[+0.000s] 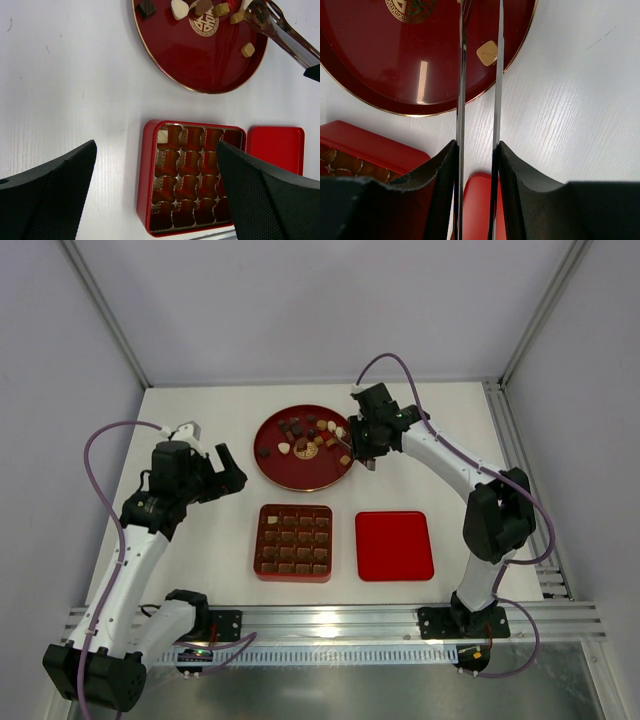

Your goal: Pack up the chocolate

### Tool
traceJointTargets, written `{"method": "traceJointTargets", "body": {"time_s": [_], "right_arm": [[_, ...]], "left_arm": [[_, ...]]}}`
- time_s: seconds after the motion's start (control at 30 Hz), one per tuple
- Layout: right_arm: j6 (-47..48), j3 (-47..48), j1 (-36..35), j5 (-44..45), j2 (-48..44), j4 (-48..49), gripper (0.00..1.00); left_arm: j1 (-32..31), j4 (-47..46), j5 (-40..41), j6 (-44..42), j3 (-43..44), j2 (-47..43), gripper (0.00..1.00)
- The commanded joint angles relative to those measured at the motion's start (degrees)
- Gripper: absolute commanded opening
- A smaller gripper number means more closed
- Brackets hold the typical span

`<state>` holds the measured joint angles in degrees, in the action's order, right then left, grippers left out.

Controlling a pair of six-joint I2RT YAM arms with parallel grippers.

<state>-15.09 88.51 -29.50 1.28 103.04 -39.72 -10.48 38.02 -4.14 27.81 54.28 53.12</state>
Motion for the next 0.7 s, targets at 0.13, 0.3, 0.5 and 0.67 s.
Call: {"method": "traceJointTargets", "body": {"time_s": [0.13, 0.3, 0.5, 0.67], "right_arm": [[0.5, 3.0, 0.1, -0.5, 0.3, 0.7, 0.39], [0.3, 1.0, 0.1, -2.7, 0.5, 1.8, 0.39], [-0.3, -1.8, 0.0, -4.1, -0.6, 2.6, 0.38], [-0.6, -4.2, -1.3, -3.8, -2.3, 2.9, 0.39]], "left_arm": [[0.0, -0.4, -0.8, -0.9, 0.2, -0.6, 1.00], [0.0, -0.5, -0.6, -0.9, 0.1, -0.6, 1.00], [-0.1, -0.4, -0.7, -0.9, 0.2, -0.5, 1.00], [0.0, -0.5, -0.8, -1.0, 0.1, -0.5, 1.00]]}}
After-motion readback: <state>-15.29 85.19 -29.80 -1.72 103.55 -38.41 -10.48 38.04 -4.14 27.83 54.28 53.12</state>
